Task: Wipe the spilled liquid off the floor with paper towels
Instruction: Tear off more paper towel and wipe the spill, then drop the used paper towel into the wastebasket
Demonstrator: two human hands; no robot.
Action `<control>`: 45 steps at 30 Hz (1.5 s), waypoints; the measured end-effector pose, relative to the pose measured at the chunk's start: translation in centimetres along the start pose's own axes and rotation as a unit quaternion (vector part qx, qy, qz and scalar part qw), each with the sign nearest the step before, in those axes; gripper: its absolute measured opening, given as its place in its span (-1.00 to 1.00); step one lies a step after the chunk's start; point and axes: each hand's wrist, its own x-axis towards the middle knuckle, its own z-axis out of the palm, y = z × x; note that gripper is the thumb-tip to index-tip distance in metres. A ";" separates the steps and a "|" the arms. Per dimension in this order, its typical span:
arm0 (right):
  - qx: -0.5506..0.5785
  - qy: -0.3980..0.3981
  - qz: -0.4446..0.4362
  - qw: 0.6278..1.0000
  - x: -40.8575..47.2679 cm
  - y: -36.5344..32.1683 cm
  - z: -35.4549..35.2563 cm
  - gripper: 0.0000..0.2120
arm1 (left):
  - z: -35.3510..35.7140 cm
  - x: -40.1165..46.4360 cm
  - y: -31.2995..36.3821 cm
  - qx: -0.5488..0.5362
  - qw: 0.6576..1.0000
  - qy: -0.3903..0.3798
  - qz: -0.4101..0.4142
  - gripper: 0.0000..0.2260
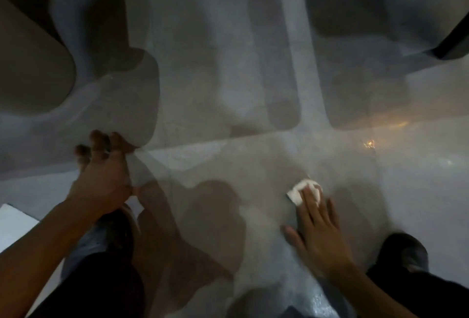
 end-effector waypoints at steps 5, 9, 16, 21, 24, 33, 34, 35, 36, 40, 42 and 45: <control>0.011 -0.013 0.180 0.984 -1.7 7.1 0.2 -0.22 | 0.2 -0.2 -0.1 0.010 0.999 0.026 0.027 0.29; 0.167 0.085 0.322 0.928 5.2 2.7 -2.6 -0.02 | 0.2 -0.1 0.0 -0.001 1.000 0.012 0.025 0.29; 0.010 0.038 -0.075 0.996 2.6 -11.2 -0.2 -0.21 | 0.1 -0.3 -0.3 -0.037 0.999 0.009 0.000 0.26; -0.055 0.059 -0.219 0.972 1.1 -1.6 0.3 -0.42 | 0.7 -1.4 -0.4 -0.064 0.998 0.025 -0.011 0.15; 0.013 0.082 0.030 0.996 4.9 0.9 -2.7 -0.37 | 0.8 -2.1 -0.3 -0.079 0.996 0.023 -0.020 0.09; 0.328 0.367 -0.165 0.855 18.5 -24.9 -17.8 -0.70 | -2.4 -4.3 -4.8 -0.232 0.962 0.140 -0.044 -0.48; 0.367 0.388 -0.181 0.826 18.5 -28.0 -20.6 -0.71 | -2.7 -5.0 -5.9 -0.241 0.955 0.160 -0.068 -0.52; 0.398 0.404 -0.207 0.797 18.3 -30.6 -23.2 -0.70 | -2.9 -5.7 -6.9 -0.237 0.951 0.171 -0.098 -0.53; 0.414 0.421 -0.238 0.771 18.0 -33.2 -25.9 -0.70 | -2.9 -6.5 -8.0 -0.227 0.948 0.176 -0.140 -0.52; 0.427 0.458 -0.322 0.710 17.0 -40.8 -33.1 -0.71 | -1.3 -10.1 -11.5 -0.194 0.917 0.193 -0.289 -0.46; 0.415 0.439 -0.347 0.717 17.2 -43.2 -34.4 -0.73 | -0.5 -12.1 -12.9 -0.183 0.898 0.187 -0.355 -0.39; 0.323 0.397 -0.330 0.793 17.5 -45.1 -33.5 -0.74 | 1.1 -15.3 -15.1 -0.199 0.855 0.167 -0.449 -0.29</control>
